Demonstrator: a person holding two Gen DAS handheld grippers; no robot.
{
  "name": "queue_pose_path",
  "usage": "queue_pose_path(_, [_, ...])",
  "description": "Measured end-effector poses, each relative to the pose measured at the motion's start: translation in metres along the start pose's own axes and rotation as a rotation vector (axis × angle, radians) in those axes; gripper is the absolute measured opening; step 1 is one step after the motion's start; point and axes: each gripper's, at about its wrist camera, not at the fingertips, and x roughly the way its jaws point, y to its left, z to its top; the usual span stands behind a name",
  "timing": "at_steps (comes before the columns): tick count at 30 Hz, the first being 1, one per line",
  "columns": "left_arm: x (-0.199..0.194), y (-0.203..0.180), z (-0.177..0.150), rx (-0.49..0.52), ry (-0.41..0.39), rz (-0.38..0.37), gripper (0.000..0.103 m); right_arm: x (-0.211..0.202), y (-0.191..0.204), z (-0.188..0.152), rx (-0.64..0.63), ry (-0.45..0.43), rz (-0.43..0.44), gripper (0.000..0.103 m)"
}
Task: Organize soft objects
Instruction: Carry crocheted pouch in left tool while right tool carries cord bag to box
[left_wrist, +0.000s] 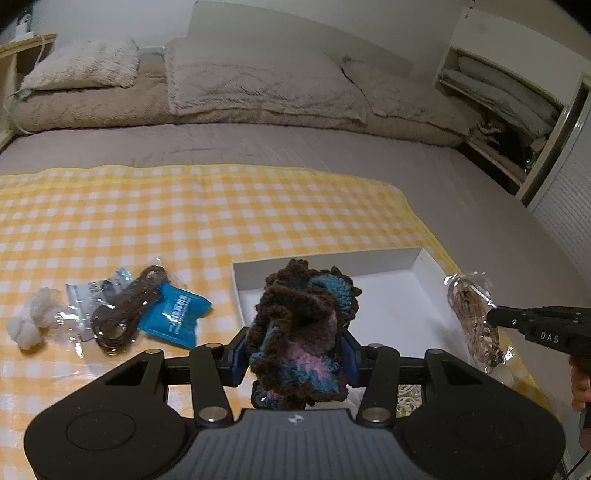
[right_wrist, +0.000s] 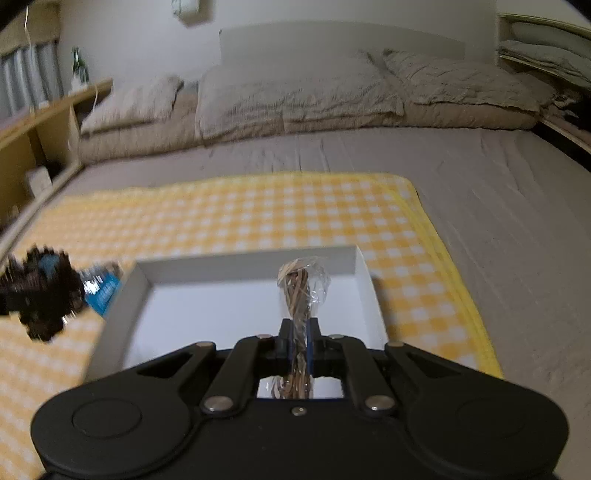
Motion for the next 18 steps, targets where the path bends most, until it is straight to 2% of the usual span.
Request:
queue_pose_path(8, [0.029,-0.006,0.002,-0.007,0.056,-0.030,0.049,0.025,-0.012,-0.008,-0.030,0.120,0.053,0.008])
queue_pose_path(13, [0.042,-0.009,0.002,-0.009,0.083,-0.054,0.049,0.043,-0.019,-0.017,-0.042,0.211,0.023,0.007])
queue_pose_path(18, [0.055,-0.010,0.002,0.029,0.092,-0.037,0.050,0.049,-0.019,-0.025,-0.145,0.222,-0.076,0.008])
